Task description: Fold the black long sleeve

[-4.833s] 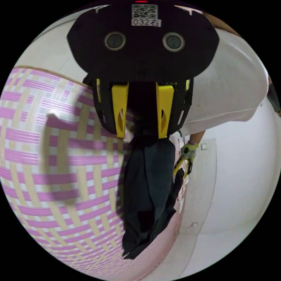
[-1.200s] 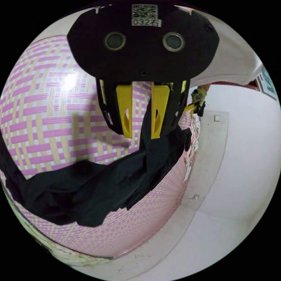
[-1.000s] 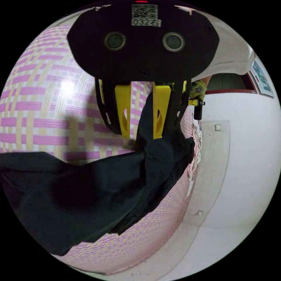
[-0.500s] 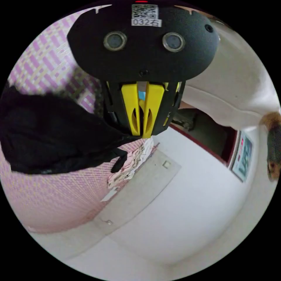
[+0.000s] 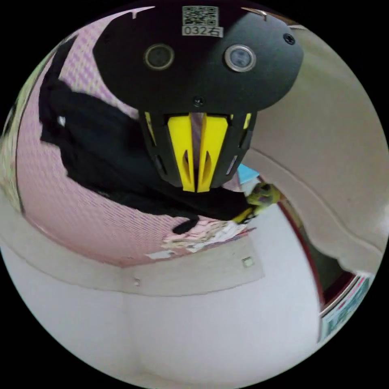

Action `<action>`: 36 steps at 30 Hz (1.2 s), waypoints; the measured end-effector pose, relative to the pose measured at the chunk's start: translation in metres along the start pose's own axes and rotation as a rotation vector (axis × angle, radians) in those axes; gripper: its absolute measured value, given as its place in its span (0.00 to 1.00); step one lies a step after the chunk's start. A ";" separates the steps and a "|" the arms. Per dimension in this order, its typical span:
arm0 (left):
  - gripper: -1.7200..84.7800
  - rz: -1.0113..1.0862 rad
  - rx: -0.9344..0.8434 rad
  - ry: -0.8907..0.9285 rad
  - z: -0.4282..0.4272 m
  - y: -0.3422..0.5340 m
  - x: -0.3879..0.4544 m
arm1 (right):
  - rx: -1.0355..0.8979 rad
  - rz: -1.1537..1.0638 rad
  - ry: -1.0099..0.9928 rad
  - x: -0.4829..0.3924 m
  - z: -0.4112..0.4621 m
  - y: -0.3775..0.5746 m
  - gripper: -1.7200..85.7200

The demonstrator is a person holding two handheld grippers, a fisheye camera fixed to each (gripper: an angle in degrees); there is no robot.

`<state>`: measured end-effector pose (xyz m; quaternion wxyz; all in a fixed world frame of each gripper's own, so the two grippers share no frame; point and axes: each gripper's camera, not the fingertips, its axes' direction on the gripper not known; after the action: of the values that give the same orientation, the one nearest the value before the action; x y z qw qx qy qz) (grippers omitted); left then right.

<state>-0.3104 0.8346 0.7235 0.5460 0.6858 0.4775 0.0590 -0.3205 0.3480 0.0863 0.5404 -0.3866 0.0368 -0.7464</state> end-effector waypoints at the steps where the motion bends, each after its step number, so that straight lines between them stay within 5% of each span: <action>1: 0.01 -0.047 -0.015 -0.102 -0.028 0.007 0.008 | 0.016 0.134 0.065 0.023 -0.013 0.020 0.03; 4: 0.01 -0.314 0.093 -0.413 -0.108 0.042 -0.007 | 0.030 0.609 0.194 0.098 -0.045 0.099 0.06; 8: 0.01 -0.473 0.220 -0.427 -0.154 0.084 -0.037 | 0.177 1.213 0.184 0.174 -0.096 0.244 0.09; 14: 0.01 -0.504 0.346 -0.359 -0.174 0.107 -0.050 | 0.280 1.487 0.120 0.215 -0.122 0.337 0.12; 21: 0.01 -0.470 0.382 -0.366 -0.184 0.101 -0.034 | 0.346 1.502 -0.093 0.233 -0.104 0.356 0.14; 27: 0.01 -0.416 0.412 -0.331 -0.186 0.094 -0.019 | 0.311 1.406 -0.210 0.224 -0.104 0.339 0.02; 33: 0.01 -0.163 0.485 -0.111 -0.173 0.071 0.025 | 0.649 1.144 -0.198 0.149 -0.203 0.322 0.01; 36: 0.01 0.056 0.468 0.006 -0.148 0.039 0.071 | 0.744 0.830 -0.173 0.094 -0.276 0.285 0.01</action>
<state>-0.3386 0.9898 0.7820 0.3690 0.8065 0.4606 -0.0360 -0.2793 0.0511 -0.1904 0.8896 -0.1829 -0.1242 -0.3996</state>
